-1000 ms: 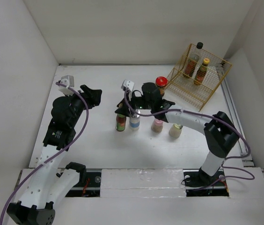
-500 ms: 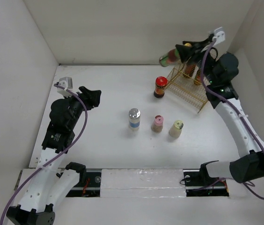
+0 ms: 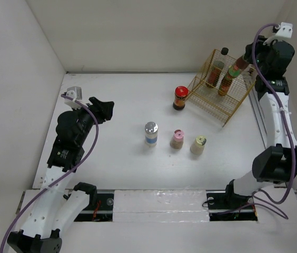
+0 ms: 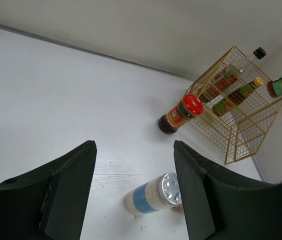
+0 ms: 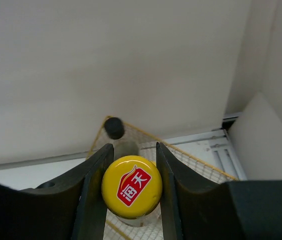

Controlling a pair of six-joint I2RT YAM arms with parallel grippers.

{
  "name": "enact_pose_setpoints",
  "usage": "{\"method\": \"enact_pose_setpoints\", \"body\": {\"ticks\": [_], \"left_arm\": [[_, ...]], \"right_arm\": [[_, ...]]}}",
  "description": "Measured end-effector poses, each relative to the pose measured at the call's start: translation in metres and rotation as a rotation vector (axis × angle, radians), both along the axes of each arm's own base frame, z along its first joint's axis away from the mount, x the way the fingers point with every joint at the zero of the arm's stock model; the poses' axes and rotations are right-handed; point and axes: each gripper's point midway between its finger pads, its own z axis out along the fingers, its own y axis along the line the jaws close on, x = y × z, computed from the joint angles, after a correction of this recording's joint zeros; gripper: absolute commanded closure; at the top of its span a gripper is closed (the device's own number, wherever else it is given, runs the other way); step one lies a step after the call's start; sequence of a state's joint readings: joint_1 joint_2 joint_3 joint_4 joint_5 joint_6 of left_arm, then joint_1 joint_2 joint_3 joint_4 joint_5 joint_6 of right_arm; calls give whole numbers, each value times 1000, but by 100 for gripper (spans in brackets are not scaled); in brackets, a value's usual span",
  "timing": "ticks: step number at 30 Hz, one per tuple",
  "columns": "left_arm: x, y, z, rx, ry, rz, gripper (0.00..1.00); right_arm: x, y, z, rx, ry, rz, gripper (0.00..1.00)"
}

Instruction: Organize the condiment bottles

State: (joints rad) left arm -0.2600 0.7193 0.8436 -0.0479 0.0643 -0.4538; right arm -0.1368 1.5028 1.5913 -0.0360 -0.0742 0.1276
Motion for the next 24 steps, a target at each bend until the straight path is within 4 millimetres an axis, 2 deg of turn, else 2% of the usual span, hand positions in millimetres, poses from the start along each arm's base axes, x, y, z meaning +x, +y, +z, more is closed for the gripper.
{"method": "enact_pose_setpoints", "body": {"ticks": [5, 17, 24], "left_arm": [[1, -1, -2, 2, 7, -2, 41], [3, -2, -5, 4, 18, -4, 41], [3, -2, -5, 4, 18, -4, 41]], "right_arm": [[20, -35, -11, -25, 47, -115, 92], [39, -72, -29, -92, 109, -287, 91], [48, -81, -48, -106, 150, -323, 90]]}}
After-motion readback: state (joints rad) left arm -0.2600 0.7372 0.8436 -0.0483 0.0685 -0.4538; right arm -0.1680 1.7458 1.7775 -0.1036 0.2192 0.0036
